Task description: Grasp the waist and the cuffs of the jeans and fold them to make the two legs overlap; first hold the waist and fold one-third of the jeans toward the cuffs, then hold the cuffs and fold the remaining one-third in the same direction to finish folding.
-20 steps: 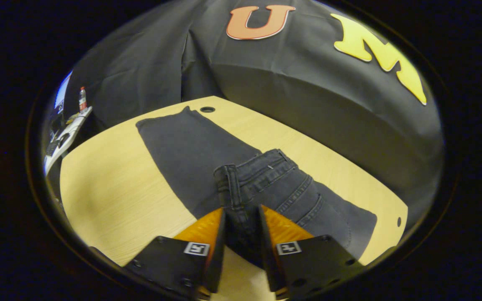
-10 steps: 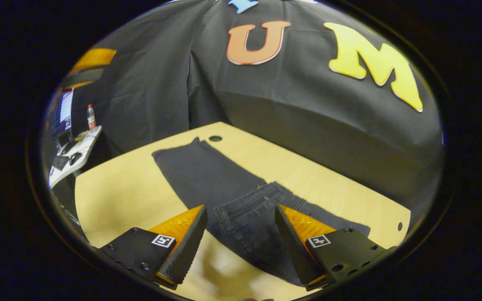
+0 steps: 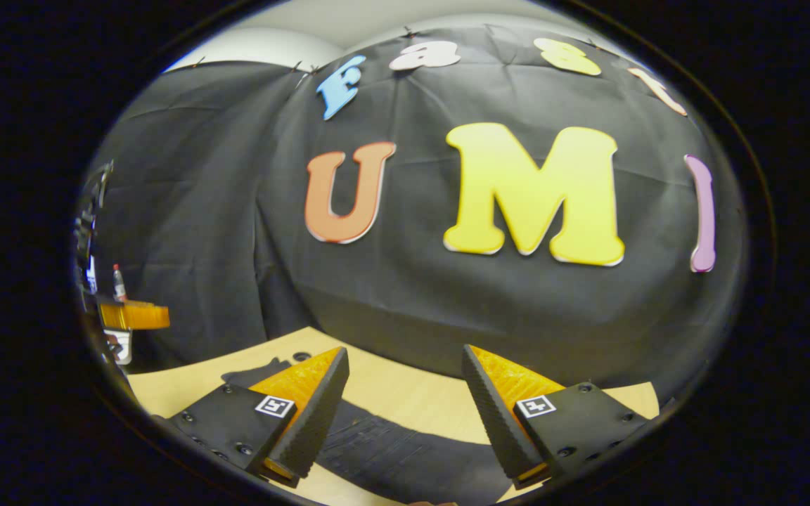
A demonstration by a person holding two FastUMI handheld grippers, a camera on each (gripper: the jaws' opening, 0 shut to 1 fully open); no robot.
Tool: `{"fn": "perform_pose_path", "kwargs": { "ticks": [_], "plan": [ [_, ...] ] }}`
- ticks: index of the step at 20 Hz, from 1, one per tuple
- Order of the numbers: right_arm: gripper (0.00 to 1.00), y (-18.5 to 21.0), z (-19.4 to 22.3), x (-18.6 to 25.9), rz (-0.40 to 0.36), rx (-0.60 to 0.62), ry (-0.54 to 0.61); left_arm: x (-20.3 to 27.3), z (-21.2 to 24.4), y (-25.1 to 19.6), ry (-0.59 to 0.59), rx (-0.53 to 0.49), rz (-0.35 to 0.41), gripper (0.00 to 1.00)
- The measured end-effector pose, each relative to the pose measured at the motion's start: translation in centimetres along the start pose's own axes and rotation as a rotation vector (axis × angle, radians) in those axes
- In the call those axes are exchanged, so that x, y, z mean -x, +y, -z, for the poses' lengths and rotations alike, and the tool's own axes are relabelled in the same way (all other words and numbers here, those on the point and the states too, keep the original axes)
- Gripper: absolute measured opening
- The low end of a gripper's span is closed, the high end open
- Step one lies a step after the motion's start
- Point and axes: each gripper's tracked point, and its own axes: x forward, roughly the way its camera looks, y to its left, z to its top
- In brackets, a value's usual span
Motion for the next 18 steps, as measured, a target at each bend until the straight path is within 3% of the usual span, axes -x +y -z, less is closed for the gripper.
{"fn": "perform_pose_path", "kwargs": {
  "ticks": [5,9,18],
  "plan": [
    [0.99,-6.9,-4.8,4.1,0.136,-0.045,-0.134,-2.7,3.8,2.2,0.086,0.194,0.045,0.99],
    [0.98,-11.9,-8.0,8.0,0.272,-0.006,-0.245,-4.6,7.8,4.8,0.178,0.390,0.017,0.99],
    [0.98,-17.4,-8.8,13.4,0.420,-0.027,-0.257,-7.5,11.9,6.8,0.271,0.727,0.007,0.99]
  ]
}}
